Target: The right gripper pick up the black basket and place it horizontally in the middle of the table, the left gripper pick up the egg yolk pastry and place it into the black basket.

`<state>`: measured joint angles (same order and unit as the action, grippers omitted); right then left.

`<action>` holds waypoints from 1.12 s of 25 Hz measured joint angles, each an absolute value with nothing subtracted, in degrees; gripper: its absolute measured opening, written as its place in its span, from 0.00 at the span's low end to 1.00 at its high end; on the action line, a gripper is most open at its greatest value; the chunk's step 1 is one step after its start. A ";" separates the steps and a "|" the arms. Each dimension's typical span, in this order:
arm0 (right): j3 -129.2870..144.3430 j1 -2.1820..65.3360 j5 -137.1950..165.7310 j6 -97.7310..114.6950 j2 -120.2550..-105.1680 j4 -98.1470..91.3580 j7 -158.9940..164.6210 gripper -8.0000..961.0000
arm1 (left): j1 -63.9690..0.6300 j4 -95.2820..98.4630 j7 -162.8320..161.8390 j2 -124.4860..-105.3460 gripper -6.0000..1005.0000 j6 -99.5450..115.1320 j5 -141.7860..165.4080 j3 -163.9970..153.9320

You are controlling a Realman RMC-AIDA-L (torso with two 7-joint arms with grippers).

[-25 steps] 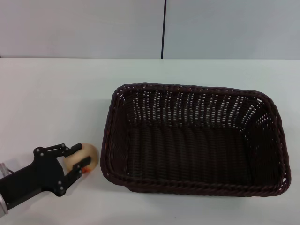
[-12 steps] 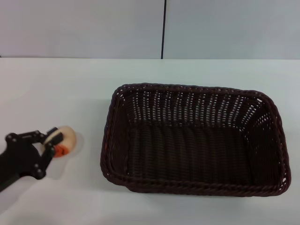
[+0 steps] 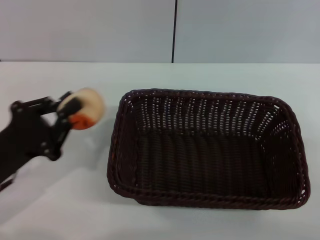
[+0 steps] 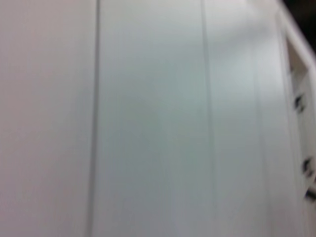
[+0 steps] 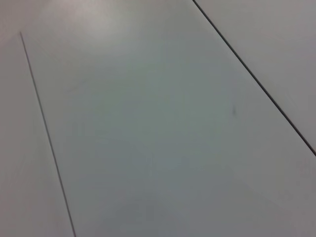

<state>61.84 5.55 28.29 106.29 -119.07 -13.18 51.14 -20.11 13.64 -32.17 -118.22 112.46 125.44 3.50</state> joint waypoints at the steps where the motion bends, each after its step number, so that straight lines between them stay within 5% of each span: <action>1: 61.81 5.57 28.29 106.65 -119.10 -13.01 51.07 0.85 | -20.85 12.20 -32.59 -118.20 0.07 112.93 125.48 2.83; 10: 60.77 6.35 27.72 109.25 -119.17 -11.27 50.29 0.85 | -23.31 1.47 -27.45 -118.61 0.08 109.68 126.00 -3.14; 21: 54.22 9.18 27.52 109.41 -119.27 -5.49 45.20 0.85 | -13.90 2.25 -23.48 -118.24 0.51 101.13 118.17 17.94; 23: 51.74 10.07 27.51 109.43 -119.30 -2.76 43.01 0.85 | -12.46 1.91 -23.14 -118.35 0.77 98.45 117.64 23.18; 28: 47.53 11.57 27.50 109.42 -119.44 1.19 38.55 0.85 | -10.50 1.47 -22.97 -118.40 0.83 96.30 117.39 28.54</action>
<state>47.53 11.57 27.50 109.42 -119.44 1.19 38.55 -10.50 1.47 -22.97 -118.40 96.30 117.39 28.54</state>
